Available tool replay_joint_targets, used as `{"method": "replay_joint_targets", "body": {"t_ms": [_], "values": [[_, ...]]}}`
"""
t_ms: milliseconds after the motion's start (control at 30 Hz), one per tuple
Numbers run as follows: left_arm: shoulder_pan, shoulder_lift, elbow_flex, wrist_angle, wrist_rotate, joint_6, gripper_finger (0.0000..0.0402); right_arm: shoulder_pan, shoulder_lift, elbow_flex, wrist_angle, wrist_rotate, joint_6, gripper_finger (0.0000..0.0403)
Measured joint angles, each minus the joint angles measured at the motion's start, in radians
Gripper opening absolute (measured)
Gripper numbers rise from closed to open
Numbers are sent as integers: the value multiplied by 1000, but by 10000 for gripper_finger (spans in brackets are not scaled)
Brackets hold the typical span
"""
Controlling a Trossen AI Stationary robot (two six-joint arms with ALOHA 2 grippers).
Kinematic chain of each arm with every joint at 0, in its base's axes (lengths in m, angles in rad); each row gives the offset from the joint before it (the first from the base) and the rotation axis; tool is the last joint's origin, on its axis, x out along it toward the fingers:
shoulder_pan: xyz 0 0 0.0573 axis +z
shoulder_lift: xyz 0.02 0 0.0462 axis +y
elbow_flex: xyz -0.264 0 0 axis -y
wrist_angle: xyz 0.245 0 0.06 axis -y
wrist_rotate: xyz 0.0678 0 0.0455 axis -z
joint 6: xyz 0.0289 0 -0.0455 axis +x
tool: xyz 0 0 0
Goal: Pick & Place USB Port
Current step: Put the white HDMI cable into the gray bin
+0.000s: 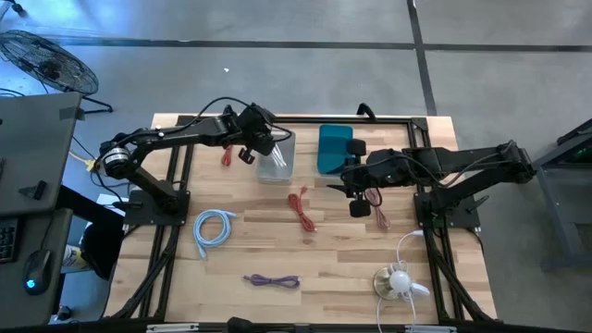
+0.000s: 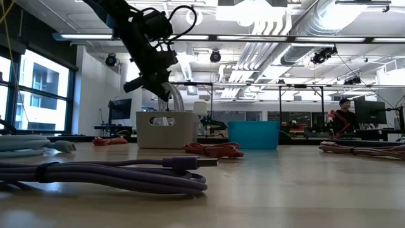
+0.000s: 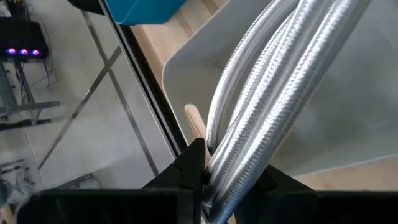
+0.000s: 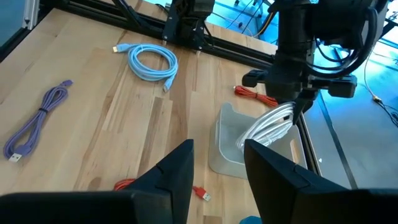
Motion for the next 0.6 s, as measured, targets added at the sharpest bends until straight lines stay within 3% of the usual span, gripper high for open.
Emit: {"method": "replay_joint_targets", "body": {"t_ms": [167,400,600], "values": [[0,0,0,0,0,-53,75,0,0,0,0,0,0,133],[0,0,0,0,-4,-71,141,0,0,0,-7,0,10,133],[-9,0,0,3,-105,-71,189,0,0,0,-29,0,19,133]]}}
